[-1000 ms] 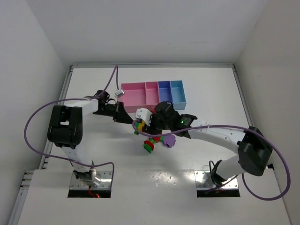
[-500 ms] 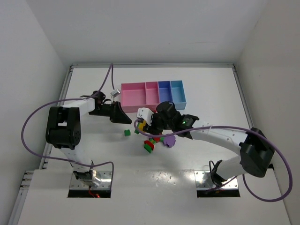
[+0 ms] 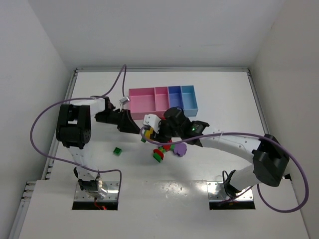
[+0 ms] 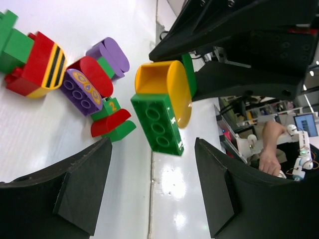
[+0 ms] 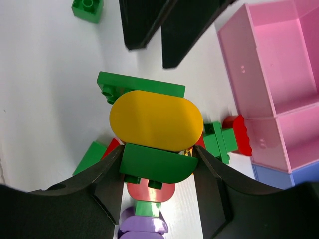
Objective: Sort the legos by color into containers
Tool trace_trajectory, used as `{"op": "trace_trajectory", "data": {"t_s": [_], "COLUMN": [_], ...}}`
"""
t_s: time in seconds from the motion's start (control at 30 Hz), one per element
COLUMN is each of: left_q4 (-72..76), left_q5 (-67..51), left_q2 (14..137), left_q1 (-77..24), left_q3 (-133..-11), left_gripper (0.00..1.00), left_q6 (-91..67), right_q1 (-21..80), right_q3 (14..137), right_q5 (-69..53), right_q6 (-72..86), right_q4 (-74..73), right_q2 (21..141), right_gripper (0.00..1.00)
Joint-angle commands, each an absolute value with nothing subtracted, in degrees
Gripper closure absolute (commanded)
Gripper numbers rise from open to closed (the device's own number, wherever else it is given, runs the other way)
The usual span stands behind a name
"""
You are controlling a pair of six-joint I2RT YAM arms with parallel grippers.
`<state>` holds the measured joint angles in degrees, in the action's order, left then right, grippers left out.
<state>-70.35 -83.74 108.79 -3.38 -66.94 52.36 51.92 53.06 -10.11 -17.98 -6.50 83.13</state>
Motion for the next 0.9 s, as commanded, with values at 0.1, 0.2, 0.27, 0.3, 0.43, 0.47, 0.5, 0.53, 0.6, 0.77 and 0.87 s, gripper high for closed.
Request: {"op": "trace_trajectory", "data": {"t_s": [0.1,0.2,0.27,0.3,0.43,0.47,0.5,0.53,0.6,0.77,0.87], "left_q4": [-74.36,-74.36,-74.36,-74.36,-74.36,-74.36,-74.36,-74.36,-74.36,-74.36,-74.36], "left_q5": [-87.63,-87.63,-87.63,-87.63,-87.1,-87.1,-87.1,-87.1,-87.1,-87.71,-88.32], "left_q2": [109.25,109.77,109.78,109.78,109.16,109.16,109.16,108.64,108.63,105.91,105.38], "left_q1": [-5.01,-5.01,-5.54,-6.15,-7.38,-7.38,-7.38,-7.38,-7.38,-5.1,-2.38], "left_q3": [-67.68,-67.68,-67.68,-67.68,-67.68,-67.68,-67.68,-67.68,-67.68,-67.15,-66.62], "left_gripper": [0.25,0.25,0.27,0.29,0.67,0.75,0.82,0.93,1.0,1.0,1.0], "left_q6": [59.68,59.68,59.68,59.68,59.68,59.68,59.68,59.68,60.21,60.21,60.73], "right_q1": [54.32,55.37,55.98,55.99,55.99,55.99,55.99,55.46,55.46,54.32,53.18], "right_q3": [59.14,59.68,59.68,59.68,59.68,59.68,59.68,58.89,57.41,54.06,51.69], "right_q5": [-11.87,-11.87,-11.17,-11.16,-9.84,-9.84,-9.84,-9.84,-9.32,-8.09,-8.09], "right_q6": [-17.31,-17.31,-17.31,-17.31,-17.84,-17.84,-17.84,-17.84,-17.84,-18.46,-18.46], "right_q4": [-6.06,-6.06,-6.06,-6.06,-5.45,-5.45,-5.45,-4.93,-4.4,-4.39,-3.87], "right_q2": [85.17,86.31,86.92,87.45,87.45,87.45,86.93,86.23,85.35,82.53,80.52], "right_gripper": [1.0,1.0,1.0,1.0,1.0,1.0,1.0,1.0,1.0,1.0,1.0]}}
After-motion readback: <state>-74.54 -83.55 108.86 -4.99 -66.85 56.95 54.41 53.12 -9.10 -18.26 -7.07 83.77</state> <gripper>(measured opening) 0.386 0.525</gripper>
